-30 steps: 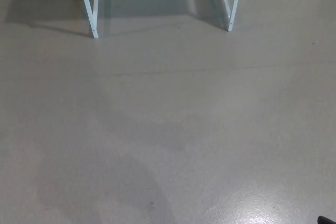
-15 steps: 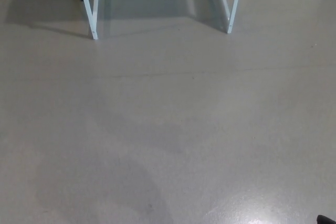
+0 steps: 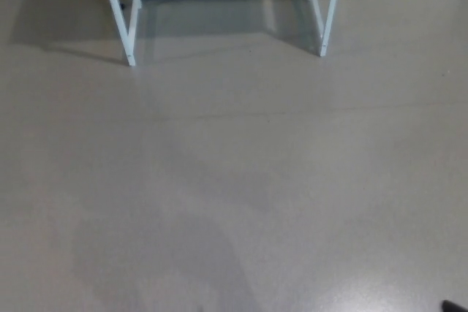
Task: The robot walks towards a desk on which an eraser is kept on the left hand side and a container is kept on the right hand side. The robot picks up the eraser using its left hand and places it in the container.
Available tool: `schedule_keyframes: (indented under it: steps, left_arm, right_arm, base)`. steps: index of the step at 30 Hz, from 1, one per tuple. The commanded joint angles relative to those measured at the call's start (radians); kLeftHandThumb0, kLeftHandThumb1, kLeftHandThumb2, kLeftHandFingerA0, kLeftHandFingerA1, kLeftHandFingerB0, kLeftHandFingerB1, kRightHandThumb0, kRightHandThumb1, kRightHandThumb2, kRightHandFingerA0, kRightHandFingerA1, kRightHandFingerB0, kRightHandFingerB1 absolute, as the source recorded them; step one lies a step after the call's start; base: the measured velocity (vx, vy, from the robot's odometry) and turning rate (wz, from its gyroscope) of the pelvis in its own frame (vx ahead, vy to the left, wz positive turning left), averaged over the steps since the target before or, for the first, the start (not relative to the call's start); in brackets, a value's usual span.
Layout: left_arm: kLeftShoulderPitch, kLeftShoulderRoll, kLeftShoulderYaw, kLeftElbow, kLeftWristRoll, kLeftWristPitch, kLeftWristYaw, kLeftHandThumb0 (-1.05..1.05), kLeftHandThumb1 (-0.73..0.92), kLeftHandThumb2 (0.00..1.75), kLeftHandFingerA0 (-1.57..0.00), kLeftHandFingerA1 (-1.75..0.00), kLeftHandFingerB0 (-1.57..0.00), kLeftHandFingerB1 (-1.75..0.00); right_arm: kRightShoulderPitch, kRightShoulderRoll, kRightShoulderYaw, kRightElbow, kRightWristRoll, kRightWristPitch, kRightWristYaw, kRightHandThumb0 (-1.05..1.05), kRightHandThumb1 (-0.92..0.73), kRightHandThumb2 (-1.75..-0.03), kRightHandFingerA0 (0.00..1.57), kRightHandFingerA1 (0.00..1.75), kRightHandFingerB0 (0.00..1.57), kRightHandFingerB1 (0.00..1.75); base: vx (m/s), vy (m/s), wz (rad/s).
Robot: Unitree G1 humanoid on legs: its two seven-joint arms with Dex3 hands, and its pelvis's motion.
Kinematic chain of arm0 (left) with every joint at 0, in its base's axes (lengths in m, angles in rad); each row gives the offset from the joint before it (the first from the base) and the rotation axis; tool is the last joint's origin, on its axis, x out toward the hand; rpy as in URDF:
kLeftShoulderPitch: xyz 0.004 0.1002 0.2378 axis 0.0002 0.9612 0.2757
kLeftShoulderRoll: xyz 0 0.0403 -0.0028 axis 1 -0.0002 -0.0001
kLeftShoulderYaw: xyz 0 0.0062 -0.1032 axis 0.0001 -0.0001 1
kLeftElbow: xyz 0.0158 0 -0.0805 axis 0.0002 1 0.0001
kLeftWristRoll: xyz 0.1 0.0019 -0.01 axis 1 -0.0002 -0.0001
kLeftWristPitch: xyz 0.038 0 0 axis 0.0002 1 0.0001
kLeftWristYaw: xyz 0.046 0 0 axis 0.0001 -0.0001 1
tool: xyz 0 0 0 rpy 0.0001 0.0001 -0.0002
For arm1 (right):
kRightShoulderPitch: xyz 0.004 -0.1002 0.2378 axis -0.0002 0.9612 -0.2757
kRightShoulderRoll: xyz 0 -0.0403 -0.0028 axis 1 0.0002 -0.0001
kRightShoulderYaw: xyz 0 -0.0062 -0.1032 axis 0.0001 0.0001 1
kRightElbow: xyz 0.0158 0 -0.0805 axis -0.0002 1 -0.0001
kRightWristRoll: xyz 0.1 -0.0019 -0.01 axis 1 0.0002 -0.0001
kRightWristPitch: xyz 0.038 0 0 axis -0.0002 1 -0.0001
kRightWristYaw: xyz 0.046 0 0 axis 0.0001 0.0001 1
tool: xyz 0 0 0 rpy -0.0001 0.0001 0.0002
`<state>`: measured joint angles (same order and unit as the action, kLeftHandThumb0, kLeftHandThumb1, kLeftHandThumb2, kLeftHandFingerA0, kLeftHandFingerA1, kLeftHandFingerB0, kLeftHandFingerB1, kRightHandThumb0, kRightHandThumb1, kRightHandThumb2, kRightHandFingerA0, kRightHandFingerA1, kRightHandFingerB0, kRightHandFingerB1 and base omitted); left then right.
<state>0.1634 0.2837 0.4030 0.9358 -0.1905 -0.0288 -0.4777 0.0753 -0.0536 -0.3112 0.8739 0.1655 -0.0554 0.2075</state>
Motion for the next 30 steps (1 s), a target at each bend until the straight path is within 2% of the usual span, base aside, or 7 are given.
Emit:
schedule_keyframes:
  steps: [1,3,4,8,9,12,30]
  left_arm:
    - [-0.007,0.027,-0.003,-0.004,-0.010,-0.042,0.005,-0.31,0.63,0.59,-0.33,-0.34,-0.21,-0.28]
    - [-0.016,0.027,-0.004,-0.004,-0.009,-0.038,0.012,-0.31,0.63,0.59,-0.35,-0.35,-0.21,-0.29]
    - [-0.020,0.028,-0.005,-0.003,-0.008,-0.036,0.015,-0.31,0.64,0.60,-0.36,-0.35,-0.21,-0.29]
    - [-0.038,0.032,-0.004,0.005,-0.010,-0.039,0.012,-0.31,0.65,0.60,-0.35,-0.35,-0.21,-0.29]
    - [-0.040,0.030,-0.003,0.008,-0.009,-0.040,0.020,-0.30,0.65,0.59,-0.37,-0.35,-0.23,-0.29]
    - [-0.046,0.028,-0.003,-0.002,-0.012,-0.024,0.026,-0.30,0.65,0.60,-0.34,-0.34,-0.23,-0.29]
    - [-0.044,0.032,-0.012,-0.024,-0.024,-0.014,0.028,-0.31,0.64,0.60,-0.35,-0.35,-0.22,-0.29]
  right_arm:
    - [-0.007,-0.001,0.001,0.006,0.011,-0.038,-0.008,-0.44,-0.47,-1.04,0.25,0.75,0.03,0.58]
    - [-0.013,-0.003,0.000,0.004,0.015,-0.039,-0.002,-0.45,-0.47,-1.05,0.25,0.75,0.02,0.58]
    - [-0.015,-0.004,0.000,0.004,0.015,-0.037,-0.004,-0.43,-0.55,-0.89,0.16,0.87,0.02,0.61]
    - [-0.032,-0.006,0.001,0.004,0.016,-0.032,-0.002,-0.45,-0.48,-1.03,0.24,0.75,0.02,0.57]
    - [-0.035,-0.008,0.001,0.012,0.014,-0.037,-0.002,-0.46,-0.52,-0.89,0.16,0.88,0.01,0.61]
    - [-0.040,-0.007,-0.002,0.007,0.019,-0.031,-0.001,-0.42,-0.42,-1.05,0.24,0.70,0.00,0.54]
    - [-0.060,-0.005,-0.002,0.011,0.018,-0.027,-0.015,-0.39,-0.44,-1.06,0.29,0.74,0.04,0.57]
  base:
    - [0.21,-0.114,-0.01]
    - [0.17,-0.066,-0.01]
    - [0.24,-0.011,-0.04]
    - [0.23,0.098,-0.12]
    - [0.24,0.217,-0.10]
    - [0.38,0.364,-0.18]
    - [0.40,0.062,0.10]
